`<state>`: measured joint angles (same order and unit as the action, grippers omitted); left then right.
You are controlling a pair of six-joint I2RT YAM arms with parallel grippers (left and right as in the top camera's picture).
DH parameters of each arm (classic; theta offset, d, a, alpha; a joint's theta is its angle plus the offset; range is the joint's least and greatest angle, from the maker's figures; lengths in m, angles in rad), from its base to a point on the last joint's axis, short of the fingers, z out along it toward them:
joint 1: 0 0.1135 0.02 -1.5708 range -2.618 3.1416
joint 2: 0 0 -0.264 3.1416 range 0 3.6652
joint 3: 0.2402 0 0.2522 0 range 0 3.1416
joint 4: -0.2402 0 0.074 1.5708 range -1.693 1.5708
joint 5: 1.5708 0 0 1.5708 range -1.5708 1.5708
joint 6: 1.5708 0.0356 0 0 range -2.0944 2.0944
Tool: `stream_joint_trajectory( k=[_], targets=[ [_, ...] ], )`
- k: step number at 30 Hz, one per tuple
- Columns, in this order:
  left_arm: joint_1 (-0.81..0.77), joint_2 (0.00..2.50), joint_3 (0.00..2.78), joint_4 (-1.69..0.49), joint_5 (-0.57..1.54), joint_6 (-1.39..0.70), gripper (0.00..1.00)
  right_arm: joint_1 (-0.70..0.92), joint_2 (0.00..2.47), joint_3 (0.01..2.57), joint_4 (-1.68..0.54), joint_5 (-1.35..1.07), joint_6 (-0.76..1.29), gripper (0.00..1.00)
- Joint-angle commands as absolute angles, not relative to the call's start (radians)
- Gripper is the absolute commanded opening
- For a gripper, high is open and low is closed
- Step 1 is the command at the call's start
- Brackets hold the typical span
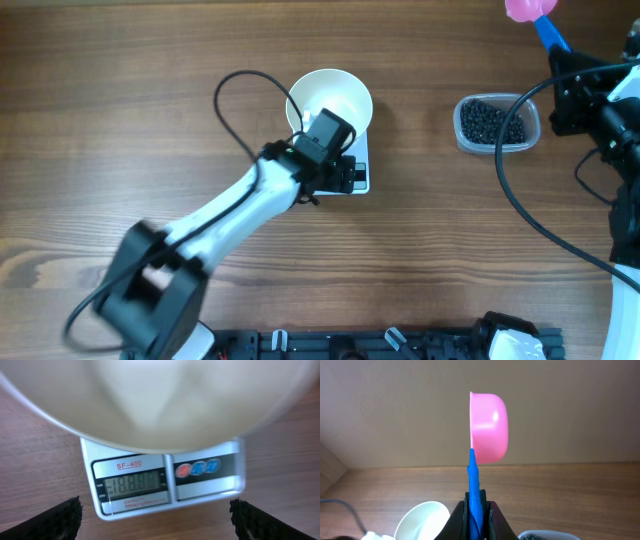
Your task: Scoop item into bowl and weigh 150g on scale
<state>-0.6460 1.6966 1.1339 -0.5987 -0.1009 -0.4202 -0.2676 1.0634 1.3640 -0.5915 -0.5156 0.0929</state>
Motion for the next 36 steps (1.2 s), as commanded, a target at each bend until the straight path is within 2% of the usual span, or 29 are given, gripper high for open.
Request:
stream_joint_trajectory(
  k=[1, 5, 9, 12, 18, 21, 24, 31, 36],
  targets=[
    [-0.644, 1.503, 1.132, -0.63, -0.02, -0.372, 1.0, -0.269, 1.063, 1.373, -0.59, -0.517, 0.108, 0.04],
    [-0.637, 1.36, 1.132, -0.768, 0.01, -0.289, 1.0, -0.269, 1.063, 1.373, -0.59, -0.517, 0.108, 0.04],
    [-0.563, 1.311, 1.132, -0.931, 0.011, -0.238, 1.0, -0.269, 1.065, 1.373, -0.59, -0.517, 0.107, 0.04],
    [-0.482, 1.311, 1.132, -0.947, 0.146, -0.166, 1.0, -0.269, 1.078, 1.373, -0.591, -0.518, 0.108, 0.04],
    [-0.387, 1.311, 1.132, -0.959, 0.239, -0.089, 1.0, -0.269, 1.079, 1.373, -0.592, -0.518, 0.108, 0.04],
    [-0.382, 1.311, 1.132, -0.959, 0.195, -0.086, 1.0, -0.269, 1.079, 1.373, -0.592, -0.518, 0.107, 0.04],
    [-0.382, 1.311, 1.132, -0.959, 0.027, -0.093, 1.0, -0.269, 1.079, 1.373, -0.59, -0.518, 0.108, 0.04],
    [-0.382, 1.311, 1.132, -0.955, 0.036, -0.093, 1.0, -0.269, 1.079, 1.373, -0.558, -0.518, 0.113, 0.04],
    [-0.382, 1.311, 1.132, -0.955, 0.036, -0.093, 1.0, -0.269, 1.079, 1.373, -0.533, -0.517, 0.236, 0.04]
  ],
)
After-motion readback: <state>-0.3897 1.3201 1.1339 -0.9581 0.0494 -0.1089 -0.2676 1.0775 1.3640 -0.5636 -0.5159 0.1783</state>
